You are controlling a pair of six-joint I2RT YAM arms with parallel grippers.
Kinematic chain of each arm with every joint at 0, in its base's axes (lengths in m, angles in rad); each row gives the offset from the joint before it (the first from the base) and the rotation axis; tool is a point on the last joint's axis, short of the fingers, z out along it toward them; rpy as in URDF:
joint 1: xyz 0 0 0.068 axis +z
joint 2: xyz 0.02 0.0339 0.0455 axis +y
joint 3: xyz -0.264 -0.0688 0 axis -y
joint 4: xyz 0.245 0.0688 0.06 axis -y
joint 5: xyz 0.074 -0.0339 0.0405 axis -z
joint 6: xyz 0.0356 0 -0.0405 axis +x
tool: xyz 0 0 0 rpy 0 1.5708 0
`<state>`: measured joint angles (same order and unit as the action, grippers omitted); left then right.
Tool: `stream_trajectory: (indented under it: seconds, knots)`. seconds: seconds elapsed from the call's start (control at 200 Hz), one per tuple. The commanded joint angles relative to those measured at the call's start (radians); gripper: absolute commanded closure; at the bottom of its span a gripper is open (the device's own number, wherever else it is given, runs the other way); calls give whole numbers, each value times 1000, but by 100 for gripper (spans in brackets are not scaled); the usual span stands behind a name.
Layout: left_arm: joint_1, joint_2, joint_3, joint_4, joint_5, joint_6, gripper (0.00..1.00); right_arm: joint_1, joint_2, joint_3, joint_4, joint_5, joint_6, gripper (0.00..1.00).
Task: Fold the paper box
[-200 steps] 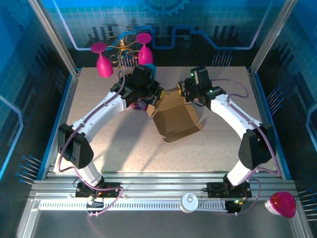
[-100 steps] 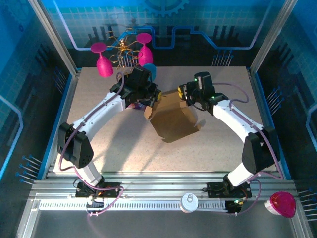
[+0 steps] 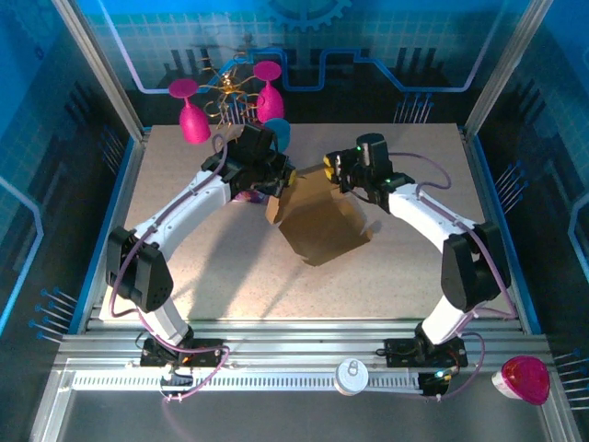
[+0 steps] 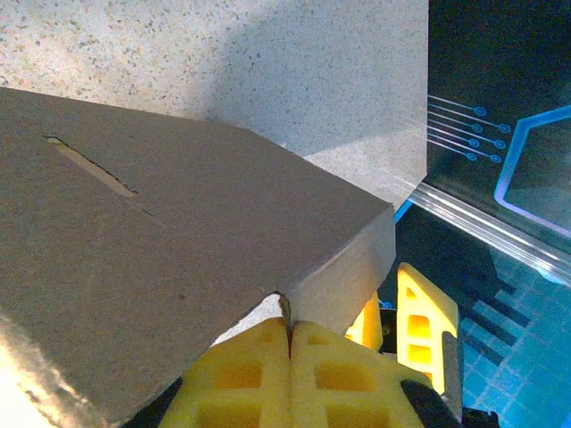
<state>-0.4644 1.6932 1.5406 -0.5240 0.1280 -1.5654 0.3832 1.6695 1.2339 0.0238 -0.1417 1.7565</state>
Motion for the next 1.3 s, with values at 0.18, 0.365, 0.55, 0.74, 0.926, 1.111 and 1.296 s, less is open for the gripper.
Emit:
stream_trajectory:
  seconds: [0.18, 0.365, 0.55, 0.74, 0.926, 1.111, 1.296]
  knots:
    - [17, -42, -25, 10, 27, 19, 100, -10, 1, -51, 116, -21, 16, 73]
    - [20, -40, -25, 15, 33, 19, 100, -5, 51, -37, 194, -61, 40, 79]
    - [21, -44, -30, 16, 33, 19, 100, 2, 70, -44, 232, -65, 60, 83]
    - [24, -44, -33, 20, 36, 22, 100, 4, 73, -48, 235, -61, 61, 88]
    - [27, -44, -37, 27, 40, 26, 100, 6, 72, -51, 224, -55, 62, 93]
    - [66, -59, -48, 7, 83, 137, 57, 2, 12, -29, 40, 24, 12, 100]
    - [136, -191, -198, -12, 107, 362, 46, -1, -29, 24, -163, 116, 24, 100]
